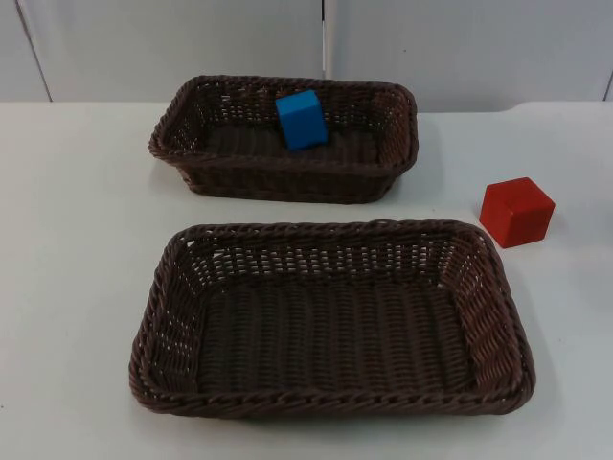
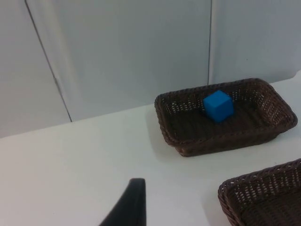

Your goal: Pick up one cube with the left hand and place it into the upper basket. Pick up one cube with the right hand and place it into the lower basket.

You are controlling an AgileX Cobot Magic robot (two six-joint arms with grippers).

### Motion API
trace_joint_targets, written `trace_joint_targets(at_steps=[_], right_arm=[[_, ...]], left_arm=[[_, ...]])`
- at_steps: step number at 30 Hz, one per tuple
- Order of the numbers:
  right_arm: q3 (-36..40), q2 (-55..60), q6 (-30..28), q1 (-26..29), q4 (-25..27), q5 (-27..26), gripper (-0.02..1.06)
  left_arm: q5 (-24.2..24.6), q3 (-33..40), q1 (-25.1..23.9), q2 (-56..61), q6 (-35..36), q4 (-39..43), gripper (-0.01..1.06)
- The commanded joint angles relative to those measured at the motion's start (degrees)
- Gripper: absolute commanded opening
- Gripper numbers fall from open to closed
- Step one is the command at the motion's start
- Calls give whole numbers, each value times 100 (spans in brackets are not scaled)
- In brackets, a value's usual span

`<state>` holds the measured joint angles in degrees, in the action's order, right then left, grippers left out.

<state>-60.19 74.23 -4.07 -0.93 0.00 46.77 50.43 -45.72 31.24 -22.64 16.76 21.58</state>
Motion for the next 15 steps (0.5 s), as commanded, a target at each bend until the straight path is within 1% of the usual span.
trace_joint_targets(at_steps=[1,2,4,7,8,14,15], right_arm=[[-231,472,-52,24,35,-174,104],[-231,472,-52,24,35,-174,104],[-362,897,-52,24,35,-229,104],[-543,1471,-52,-151,0,-350,104],[-543,1471,-52,-151,0,-350,104],[-954,2569,-120,-912,0,-882,104],[-954,2569,-120,-912,0,-882,104]], left_arm=[[-63,41,3,26,16,33,98],[-63,41,3,26,16,33,98],[-63,41,3,26,16,33,98],[-63,41,3,26,16,33,98],[-63,41,3,26,16,33,98],[-63,41,3,26,16,33,98],[-63,41,3,26,16,33,98]])
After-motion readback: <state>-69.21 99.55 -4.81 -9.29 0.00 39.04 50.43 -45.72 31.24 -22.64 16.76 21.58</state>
